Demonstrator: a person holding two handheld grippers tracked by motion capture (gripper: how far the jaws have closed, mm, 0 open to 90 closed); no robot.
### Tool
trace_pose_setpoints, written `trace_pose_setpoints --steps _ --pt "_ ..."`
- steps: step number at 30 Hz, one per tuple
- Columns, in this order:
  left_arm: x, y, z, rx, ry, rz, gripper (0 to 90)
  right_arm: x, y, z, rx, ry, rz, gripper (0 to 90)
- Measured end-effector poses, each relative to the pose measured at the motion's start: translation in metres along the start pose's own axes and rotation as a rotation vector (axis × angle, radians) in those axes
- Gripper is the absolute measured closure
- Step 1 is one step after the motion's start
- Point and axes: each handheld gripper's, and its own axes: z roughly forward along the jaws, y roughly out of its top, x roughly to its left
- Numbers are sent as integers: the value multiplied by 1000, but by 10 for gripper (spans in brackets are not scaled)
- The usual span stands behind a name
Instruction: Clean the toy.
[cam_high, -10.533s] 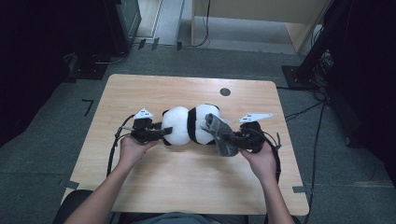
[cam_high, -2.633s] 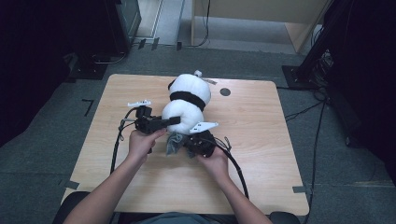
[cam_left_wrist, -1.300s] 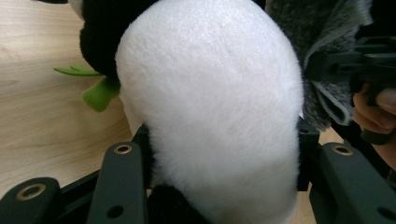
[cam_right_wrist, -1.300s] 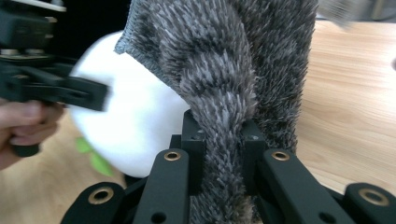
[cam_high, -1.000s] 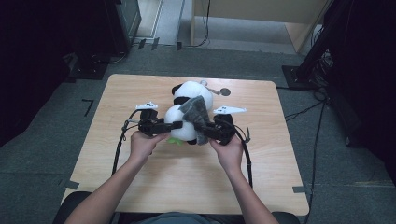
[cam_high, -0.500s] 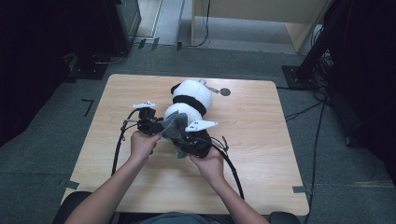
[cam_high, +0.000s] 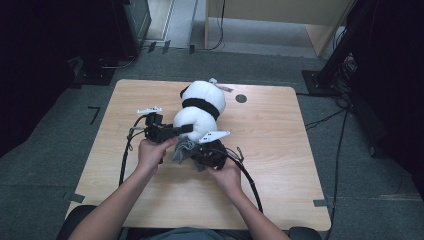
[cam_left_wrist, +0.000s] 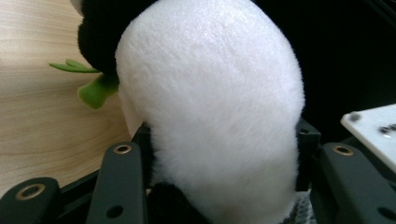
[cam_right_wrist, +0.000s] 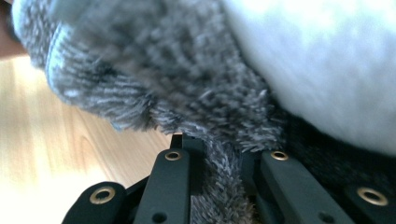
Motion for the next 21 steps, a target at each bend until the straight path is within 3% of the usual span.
trace_pose_setpoints --steps 5,18,21 --pt "1 2 -3 3 -22 -5 475 -13 -4 0 20 -29 8 798" --pt "1 6 -9 33 -48 24 472 -45 -11 -15 34 -102 108 797" --pt "2 7 -11 39 -52 28 472 -53 -10 -21 36 -138 131 798"
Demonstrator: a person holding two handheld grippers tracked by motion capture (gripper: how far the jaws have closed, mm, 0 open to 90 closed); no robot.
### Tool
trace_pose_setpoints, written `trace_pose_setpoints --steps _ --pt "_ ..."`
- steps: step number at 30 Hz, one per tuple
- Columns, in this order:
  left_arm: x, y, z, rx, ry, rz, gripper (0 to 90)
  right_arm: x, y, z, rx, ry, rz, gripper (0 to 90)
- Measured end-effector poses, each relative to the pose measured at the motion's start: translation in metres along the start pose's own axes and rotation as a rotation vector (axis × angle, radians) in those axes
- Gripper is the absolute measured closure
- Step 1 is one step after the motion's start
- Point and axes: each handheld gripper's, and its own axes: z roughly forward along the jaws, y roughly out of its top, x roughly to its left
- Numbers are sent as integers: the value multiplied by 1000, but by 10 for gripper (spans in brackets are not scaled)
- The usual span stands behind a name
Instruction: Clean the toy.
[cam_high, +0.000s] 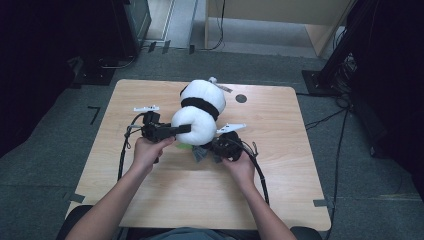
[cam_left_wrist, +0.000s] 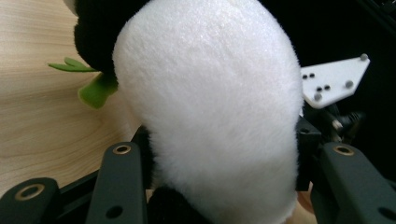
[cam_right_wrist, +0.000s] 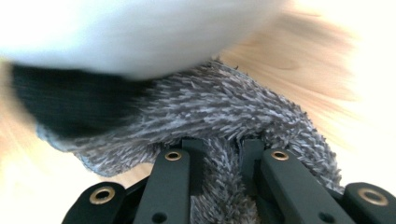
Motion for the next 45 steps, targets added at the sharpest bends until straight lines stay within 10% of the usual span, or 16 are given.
trace_pose_setpoints --steps 15,45 --pt "6 -1 -7 15 33 30 471 -47 2 -42 -93 -51 181 785" --pt "44 11 -53 -46 228 74 470 -85 0 -101 -156 -158 218 787"
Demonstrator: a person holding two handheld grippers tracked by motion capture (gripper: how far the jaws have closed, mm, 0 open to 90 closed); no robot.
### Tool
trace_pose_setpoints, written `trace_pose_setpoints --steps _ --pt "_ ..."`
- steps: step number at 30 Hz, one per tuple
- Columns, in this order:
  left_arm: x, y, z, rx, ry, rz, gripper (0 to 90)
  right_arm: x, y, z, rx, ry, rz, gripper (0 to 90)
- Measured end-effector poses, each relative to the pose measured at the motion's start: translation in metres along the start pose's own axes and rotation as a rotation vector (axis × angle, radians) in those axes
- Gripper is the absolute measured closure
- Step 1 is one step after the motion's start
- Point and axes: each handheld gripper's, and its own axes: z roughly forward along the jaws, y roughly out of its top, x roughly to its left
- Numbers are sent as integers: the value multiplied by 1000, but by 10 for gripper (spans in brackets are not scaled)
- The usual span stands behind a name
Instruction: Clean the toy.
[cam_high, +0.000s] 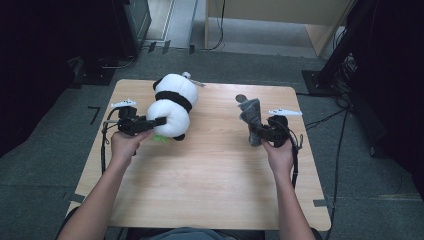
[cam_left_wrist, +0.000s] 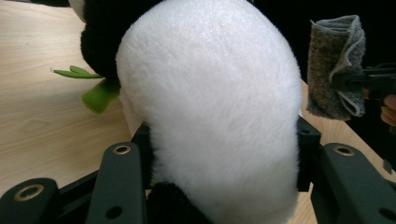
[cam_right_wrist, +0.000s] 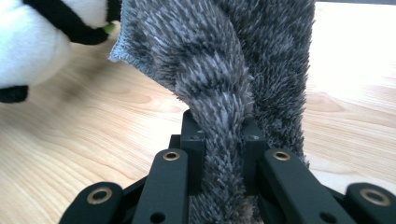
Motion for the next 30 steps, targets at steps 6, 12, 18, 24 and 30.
trace_pose_setpoints --steps 6,12,18,24,30 --pt "17 -2 -3 -8 40 1 471 -17 -2 -7 14 -36 13 787" --pt "33 -4 -6 -9 76 -25 471 -35 -8 -7 25 -51 44 787" --pt "48 -2 -8 2 121 -15 470 -53 -15 -2 41 -71 76 786" --pt "60 -6 -6 17 130 -34 467 -67 -24 8 71 -93 100 783" --pt "68 -12 -1 19 156 -16 450 -77 -33 22 108 -108 116 764"
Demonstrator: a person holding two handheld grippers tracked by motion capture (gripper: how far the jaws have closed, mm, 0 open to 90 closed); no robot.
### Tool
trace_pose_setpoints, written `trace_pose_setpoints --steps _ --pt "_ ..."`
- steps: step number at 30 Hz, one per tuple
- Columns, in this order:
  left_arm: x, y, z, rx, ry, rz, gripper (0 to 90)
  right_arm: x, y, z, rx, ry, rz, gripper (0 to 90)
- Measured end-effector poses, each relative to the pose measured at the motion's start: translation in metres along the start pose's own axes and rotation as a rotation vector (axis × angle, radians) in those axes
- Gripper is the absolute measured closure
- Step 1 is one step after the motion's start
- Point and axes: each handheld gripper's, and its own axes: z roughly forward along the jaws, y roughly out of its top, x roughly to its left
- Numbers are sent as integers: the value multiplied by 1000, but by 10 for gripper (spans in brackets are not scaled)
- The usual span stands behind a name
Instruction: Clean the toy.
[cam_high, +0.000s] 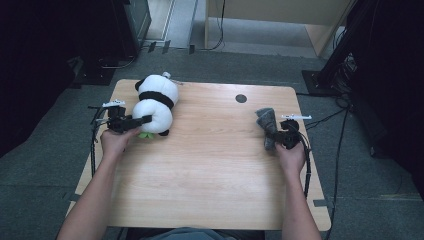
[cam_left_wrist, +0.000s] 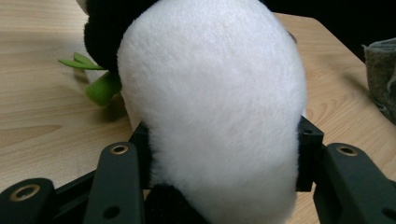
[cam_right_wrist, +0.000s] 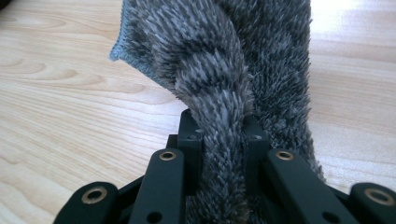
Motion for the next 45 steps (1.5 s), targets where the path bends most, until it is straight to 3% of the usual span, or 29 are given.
trace_pose_setpoints --steps 4,13,16,17,21,28,32,33,36,41,45 --pt "4 -2 0 7 6 1 389 -3 -3 6 3 2 5 743" --pt "5 -2 1 17 -1 4 198 -2 -4 14 -6 -16 -35 650" --pt "5 -1 1 30 -2 3 183 0 -3 15 -4 -3 -32 562" --pt "3 1 0 39 2 23 175 0 -3 16 -2 4 -31 543" --pt "-2 2 1 49 23 52 133 5 -1 16 17 -11 -54 507" --pt "-4 2 -1 57 46 53 118 7 1 14 20 -27 -49 440" --pt "-4 2 -1 59 49 44 0 9 2 13 33 -21 -49 367" --pt "-3 4 -4 48 63 26 0 10 4 13 46 -18 -40 336" --pt "-2 5 -9 34 54 22 0 15 8 11 31 -42 -57 286" --pt "-7 8 -18 11 64 53 0 19 10 6 8 -28 -51 264" --pt "-14 12 -27 -5 44 73 0 24 11 0 -2 -29 -65 263"
